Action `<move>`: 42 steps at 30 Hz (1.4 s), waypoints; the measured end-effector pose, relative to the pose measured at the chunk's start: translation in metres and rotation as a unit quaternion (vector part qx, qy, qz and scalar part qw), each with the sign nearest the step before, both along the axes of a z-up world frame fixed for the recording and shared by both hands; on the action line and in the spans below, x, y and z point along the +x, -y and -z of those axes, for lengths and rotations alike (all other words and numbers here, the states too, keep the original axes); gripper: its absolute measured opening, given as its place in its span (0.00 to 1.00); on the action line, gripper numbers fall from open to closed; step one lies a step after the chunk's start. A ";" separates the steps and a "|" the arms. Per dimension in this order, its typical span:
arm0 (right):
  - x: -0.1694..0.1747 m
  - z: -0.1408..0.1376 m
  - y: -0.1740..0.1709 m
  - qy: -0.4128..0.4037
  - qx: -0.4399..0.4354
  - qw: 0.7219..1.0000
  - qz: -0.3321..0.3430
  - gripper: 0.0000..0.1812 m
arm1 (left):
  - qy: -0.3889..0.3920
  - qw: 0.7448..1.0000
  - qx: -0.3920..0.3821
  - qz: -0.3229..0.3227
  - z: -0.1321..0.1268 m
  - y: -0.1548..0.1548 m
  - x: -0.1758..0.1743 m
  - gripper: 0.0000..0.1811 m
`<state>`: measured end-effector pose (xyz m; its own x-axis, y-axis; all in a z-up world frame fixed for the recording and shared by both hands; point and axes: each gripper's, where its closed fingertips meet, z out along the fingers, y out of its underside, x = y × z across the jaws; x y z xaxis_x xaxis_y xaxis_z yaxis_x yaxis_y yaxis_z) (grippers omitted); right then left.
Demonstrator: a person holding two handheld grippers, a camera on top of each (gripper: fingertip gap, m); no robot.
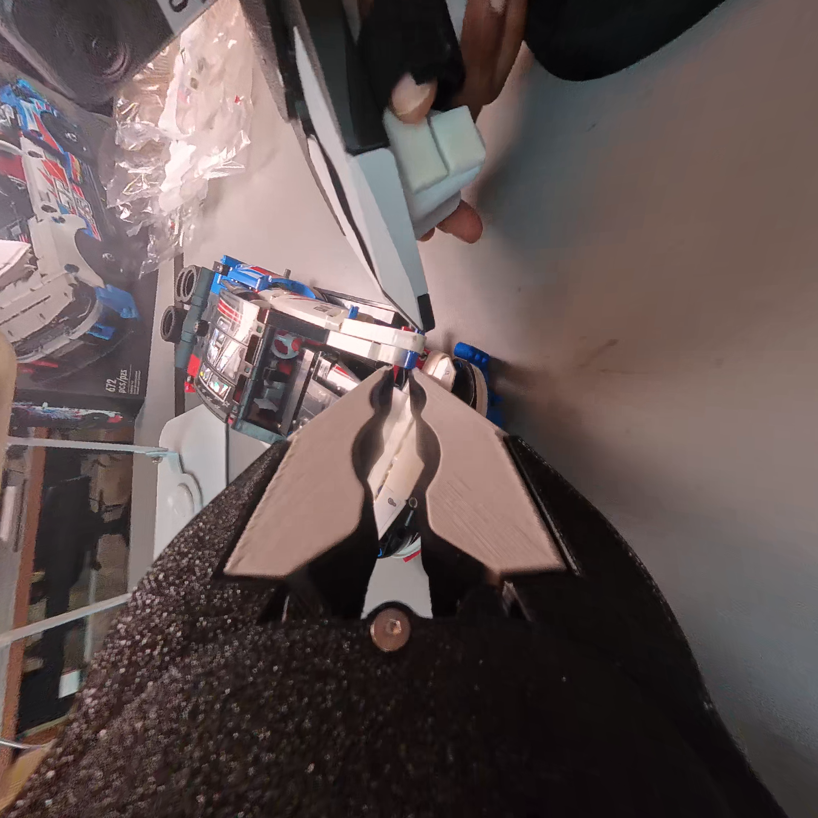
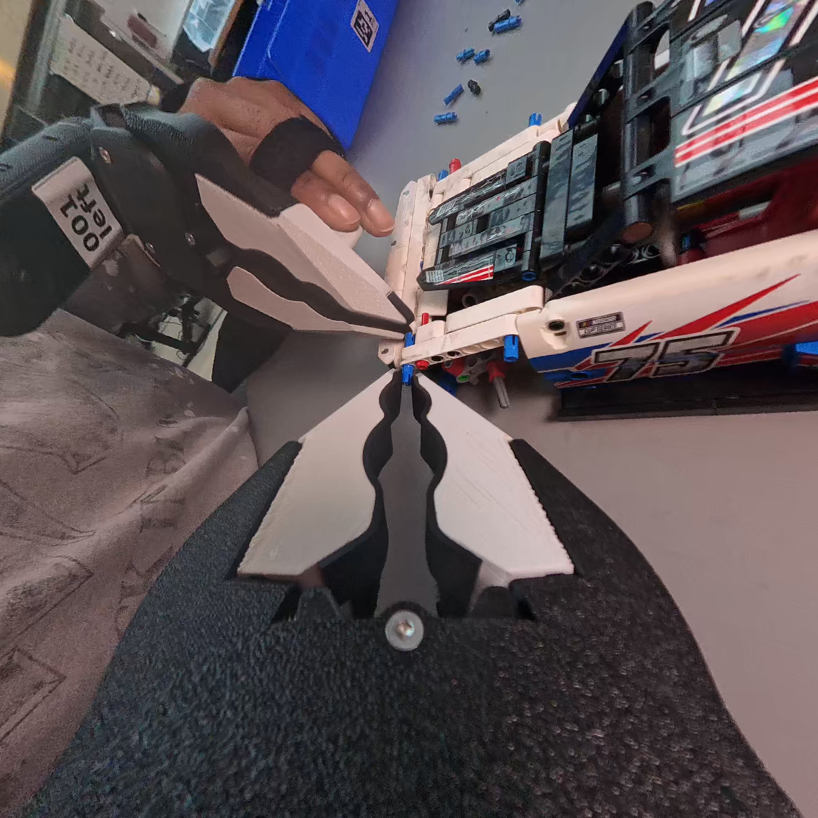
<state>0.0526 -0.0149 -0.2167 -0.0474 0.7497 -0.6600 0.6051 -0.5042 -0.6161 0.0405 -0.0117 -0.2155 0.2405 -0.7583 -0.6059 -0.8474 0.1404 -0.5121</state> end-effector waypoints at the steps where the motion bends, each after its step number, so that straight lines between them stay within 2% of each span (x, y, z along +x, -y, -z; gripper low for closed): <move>1: 0.000 0.000 0.001 -0.001 0.010 1.000 -0.003 0.02 | 0.023 1.000 -0.015 -0.004 -0.002 0.002 0.001 0.04; 7: 0.001 -0.001 0.004 -0.010 0.096 0.995 -0.019 0.05 | 0.155 0.985 -0.063 -0.054 -0.022 0.007 -0.009 0.14; 13: 0.002 -0.002 0.003 -0.013 0.160 0.987 -0.017 0.05 | 0.222 0.966 -0.086 -0.099 -0.019 0.013 -0.033 0.17; 17: 0.003 -0.002 0.001 -0.005 0.195 0.981 -0.009 0.05 | 0.254 0.956 -0.100 -0.108 -0.013 0.016 -0.038 0.17; 28: 0.001 -0.002 0.000 -0.001 0.270 0.963 0.012 0.02 | 0.267 0.948 -0.135 -0.109 -0.009 0.016 -0.026 0.14; 32: 0.000 -0.001 0.000 0.000 0.291 0.957 0.013 0.02 | 0.256 0.951 -0.127 -0.122 -0.008 0.014 -0.032 0.16; 36: 0.001 -0.002 0.000 -0.001 0.312 0.950 0.007 0.02 | 0.286 0.936 -0.133 -0.155 -0.014 0.011 -0.051 0.18; 40: 0.002 -0.002 0.000 0.000 0.321 0.947 0.005 0.02 | 0.321 0.914 -0.170 -0.179 -0.010 0.012 -0.065 0.28; 42: 0.003 -0.002 0.000 0.001 0.328 0.945 0.000 0.02 | 0.323 0.911 -0.178 -0.184 -0.004 0.012 -0.068 0.31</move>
<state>0.0561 -0.0149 -0.2148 -0.0468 0.9975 -0.0525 0.6072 -0.0133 -0.7945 -0.0272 -0.0238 -0.2117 0.7376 -0.6750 0.0196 -0.3101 -0.3644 -0.8781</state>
